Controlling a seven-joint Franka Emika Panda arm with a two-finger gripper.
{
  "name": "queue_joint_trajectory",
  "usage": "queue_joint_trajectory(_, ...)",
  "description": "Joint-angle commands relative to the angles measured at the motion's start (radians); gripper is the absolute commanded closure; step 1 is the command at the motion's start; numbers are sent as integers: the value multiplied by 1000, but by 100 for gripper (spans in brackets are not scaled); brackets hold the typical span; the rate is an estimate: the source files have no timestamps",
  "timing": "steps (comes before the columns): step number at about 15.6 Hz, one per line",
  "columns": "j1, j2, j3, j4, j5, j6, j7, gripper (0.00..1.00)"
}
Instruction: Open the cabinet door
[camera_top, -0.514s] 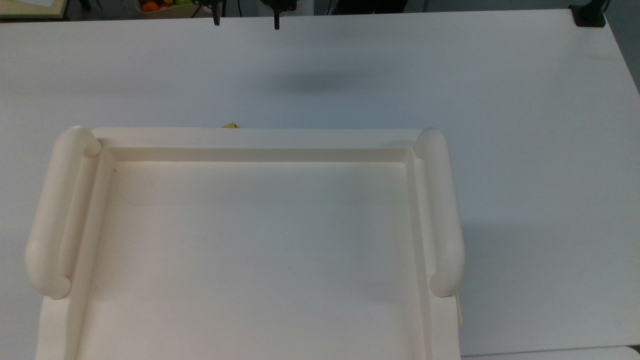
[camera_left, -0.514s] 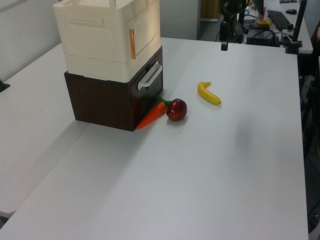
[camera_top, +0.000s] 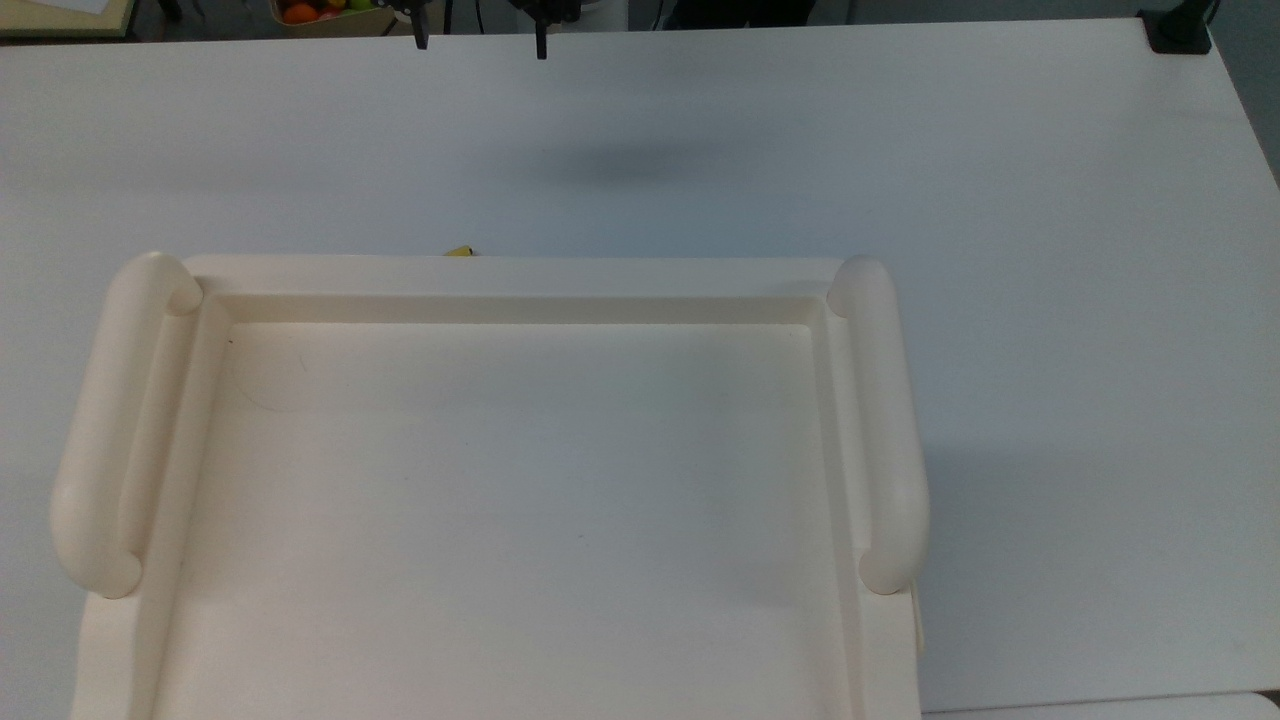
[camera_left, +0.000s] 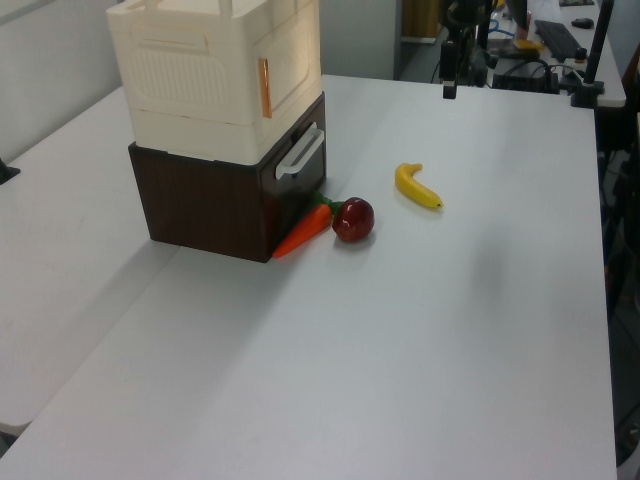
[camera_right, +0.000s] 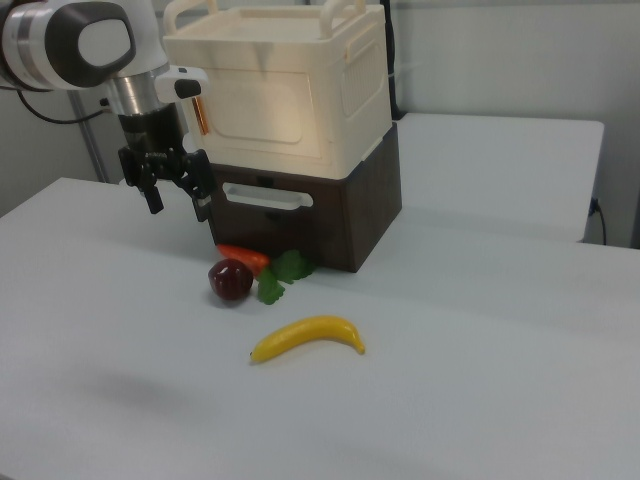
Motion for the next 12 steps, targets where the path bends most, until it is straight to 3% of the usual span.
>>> queue_joint_trajectory(1,3,-8,0,-2,-16,-9,5,0)
queue_joint_trajectory(4,5,6,1,13,-14,0,2,0)
queue_joint_trajectory(12,38,49,12,167,17,66,1,0)
